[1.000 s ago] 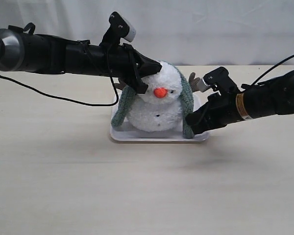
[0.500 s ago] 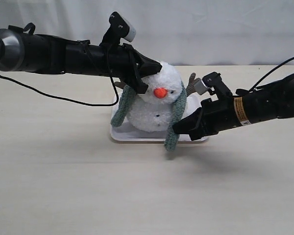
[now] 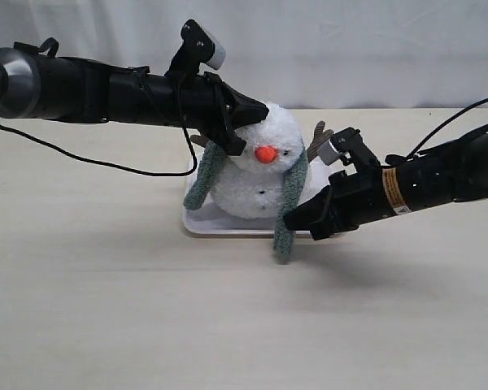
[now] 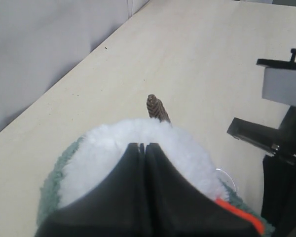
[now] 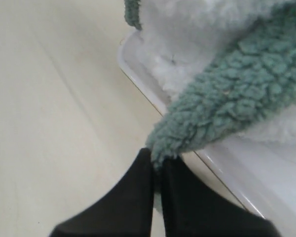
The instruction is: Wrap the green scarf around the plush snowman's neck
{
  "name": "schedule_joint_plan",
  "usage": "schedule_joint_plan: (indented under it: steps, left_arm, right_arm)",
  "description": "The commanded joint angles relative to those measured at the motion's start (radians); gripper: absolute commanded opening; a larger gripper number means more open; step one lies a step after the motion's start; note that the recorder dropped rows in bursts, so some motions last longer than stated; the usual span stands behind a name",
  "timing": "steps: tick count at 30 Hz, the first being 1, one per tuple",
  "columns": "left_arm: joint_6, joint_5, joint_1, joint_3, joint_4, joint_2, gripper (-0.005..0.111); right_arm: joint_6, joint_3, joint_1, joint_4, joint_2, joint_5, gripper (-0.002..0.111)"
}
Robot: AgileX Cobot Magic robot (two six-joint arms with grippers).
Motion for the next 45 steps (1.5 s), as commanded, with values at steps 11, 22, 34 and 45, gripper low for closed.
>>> schedule_joint_plan:
  steps: [11,22,34,45]
  left_arm:
    - [0.031,0.0,0.0,-0.009,0.034,0.0,0.0]
    - [-0.132,-0.106,0.003,-0.009,0.223,-0.082,0.031]
    - [-0.591,-0.147,0.034,-0.007,0.724,-0.165,0.054]
    - [-0.503,-0.051,0.14,0.064,0.743,-0.069,0.054]
  right_arm:
    - [-0.028,0.002,0.008,-0.004,-0.019,0.074,0.04]
    - [-0.03,0.002,0.008,-0.004,-0.044,0.076,0.053]
    - [-0.03,0.002,0.008,-0.004,-0.044,0.076,0.053]
    - [-0.03,0.002,0.008,-0.004,-0.044,0.078,0.053]
